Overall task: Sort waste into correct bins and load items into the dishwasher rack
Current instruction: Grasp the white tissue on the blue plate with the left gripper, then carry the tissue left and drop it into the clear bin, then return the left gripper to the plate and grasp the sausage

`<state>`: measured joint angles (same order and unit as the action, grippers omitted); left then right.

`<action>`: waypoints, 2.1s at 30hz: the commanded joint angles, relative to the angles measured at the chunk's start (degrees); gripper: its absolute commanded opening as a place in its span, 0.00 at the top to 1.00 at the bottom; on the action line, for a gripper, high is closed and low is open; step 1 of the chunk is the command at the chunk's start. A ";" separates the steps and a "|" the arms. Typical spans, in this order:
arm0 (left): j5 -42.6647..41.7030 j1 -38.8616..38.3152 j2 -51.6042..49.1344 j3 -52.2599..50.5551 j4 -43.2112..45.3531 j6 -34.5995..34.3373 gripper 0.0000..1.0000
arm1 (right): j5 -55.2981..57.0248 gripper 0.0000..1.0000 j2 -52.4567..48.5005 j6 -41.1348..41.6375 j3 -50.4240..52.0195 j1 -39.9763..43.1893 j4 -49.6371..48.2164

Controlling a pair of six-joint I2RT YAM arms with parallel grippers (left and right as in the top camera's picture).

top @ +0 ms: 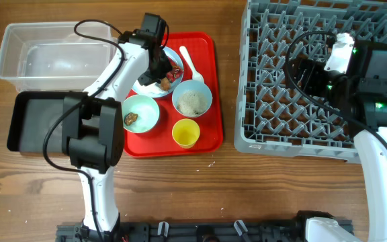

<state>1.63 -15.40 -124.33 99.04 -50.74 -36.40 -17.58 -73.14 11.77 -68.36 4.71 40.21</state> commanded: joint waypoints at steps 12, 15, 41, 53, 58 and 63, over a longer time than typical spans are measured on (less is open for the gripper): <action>2.99 9.46 18.75 1.86 0.79 6.36 0.96 | -0.07 0.00 -0.59 0.28 -0.52 0.02 -0.59; 12.74 13.25 16.72 1.68 1.77 6.38 0.96 | -0.09 0.00 -0.59 0.37 -0.52 0.02 -0.59; -8.46 4.66 -1.01 2.03 -2.10 16.26 0.20 | -0.11 0.00 -0.59 0.39 -0.52 0.02 -0.31; -8.44 3.76 -7.48 2.01 3.06 21.00 0.53 | -0.11 0.00 -0.59 0.44 -0.52 0.02 -0.28; -8.46 3.61 -7.45 2.01 2.99 20.98 0.84 | -0.11 0.00 -0.59 0.46 -0.52 0.02 -0.26; -8.46 4.07 -4.13 7.82 -4.48 20.98 0.88 | -0.33 0.00 -0.59 0.87 -0.52 -0.02 -0.24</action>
<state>-6.35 -11.38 -129.88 102.52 -52.77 -15.73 -17.58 -73.19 11.97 -68.36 4.71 39.88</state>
